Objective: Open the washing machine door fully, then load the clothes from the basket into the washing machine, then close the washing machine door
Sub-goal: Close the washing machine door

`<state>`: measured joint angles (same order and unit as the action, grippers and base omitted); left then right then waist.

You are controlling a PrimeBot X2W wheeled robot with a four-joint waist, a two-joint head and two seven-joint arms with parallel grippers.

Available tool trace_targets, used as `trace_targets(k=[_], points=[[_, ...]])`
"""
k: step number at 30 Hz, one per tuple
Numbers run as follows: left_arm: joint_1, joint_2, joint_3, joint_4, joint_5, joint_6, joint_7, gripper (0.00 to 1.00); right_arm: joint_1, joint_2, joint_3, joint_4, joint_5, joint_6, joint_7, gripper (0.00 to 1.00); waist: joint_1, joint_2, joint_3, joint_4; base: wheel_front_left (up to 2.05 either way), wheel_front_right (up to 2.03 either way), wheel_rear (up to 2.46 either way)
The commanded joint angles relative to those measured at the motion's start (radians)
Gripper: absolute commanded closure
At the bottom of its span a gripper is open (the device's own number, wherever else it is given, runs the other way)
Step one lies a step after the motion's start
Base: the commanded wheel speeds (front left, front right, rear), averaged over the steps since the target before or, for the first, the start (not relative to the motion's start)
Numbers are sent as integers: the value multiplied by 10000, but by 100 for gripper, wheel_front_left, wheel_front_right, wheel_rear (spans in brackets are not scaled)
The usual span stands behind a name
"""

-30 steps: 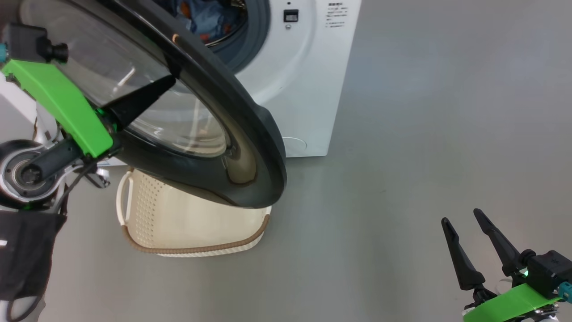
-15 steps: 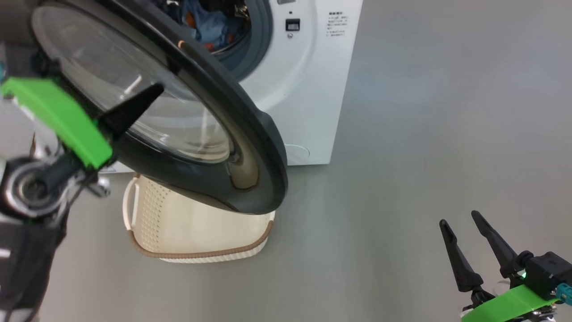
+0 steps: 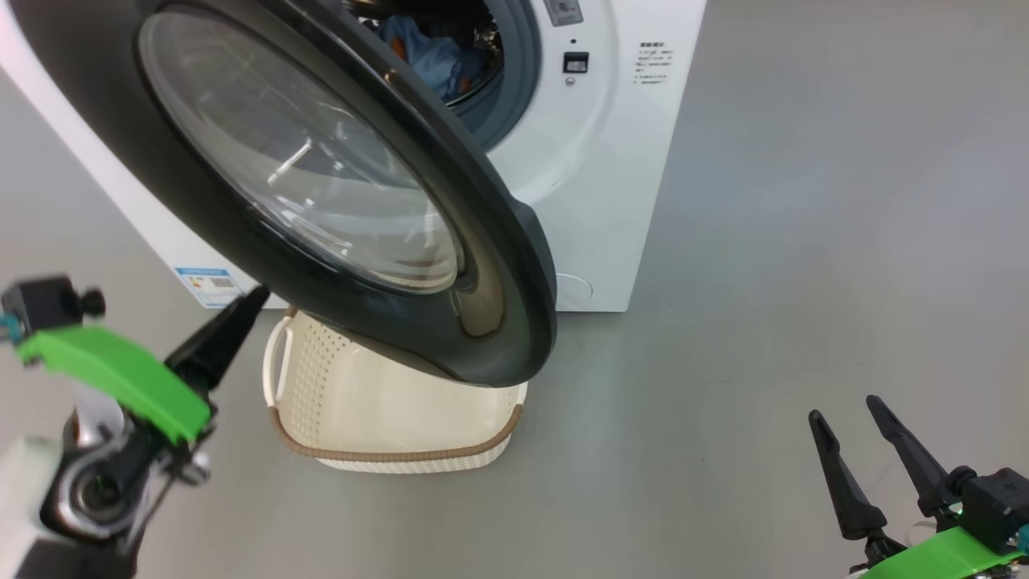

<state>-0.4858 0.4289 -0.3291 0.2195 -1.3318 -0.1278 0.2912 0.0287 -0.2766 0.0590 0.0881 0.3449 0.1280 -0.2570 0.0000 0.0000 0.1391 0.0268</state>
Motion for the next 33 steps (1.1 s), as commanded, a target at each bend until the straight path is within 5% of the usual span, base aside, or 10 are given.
trace_targets(k=[1, 2, 4, 22, 27, 33], points=[[61, 601, 313, -150, 290, -29, -345, 32, 48, -201, 138, -236, -12, 27, -48, 0, 0, 0, 9, 86, 0, 0, 0], [356, 641, 142, -12, 533, -29, -750, 15, 101, -217, 74, -238, -3, 27, -48, 0, 0, 0, 1, 159, 0, 0, 0], [630, 640, 26, 147, 733, -29, -1221, 0, 184, -230, -16, -232, -2, 27, -48, 0, 0, 0, -27, 212, 0, 0, 0], [2634, 279, -871, 1323, 1955, -29, -5284, 0, 428, -326, -929, -288, 5, 27, -48, 0, 0, 0, -72, -161, 0, 0, 0], [2960, 63, -516, 1625, 2604, -29, -5514, 0, 363, -279, -987, -283, 16, 27, -48, 0, 0, 0, -35, -529, 0, 0, 0], [3448, -672, 1070, 1213, 4871, -29, -5526, 0, 262, -207, -1032, -265, 27, 27, -48, 0, 0, 0, 59, -944, 0, 0, 0]])
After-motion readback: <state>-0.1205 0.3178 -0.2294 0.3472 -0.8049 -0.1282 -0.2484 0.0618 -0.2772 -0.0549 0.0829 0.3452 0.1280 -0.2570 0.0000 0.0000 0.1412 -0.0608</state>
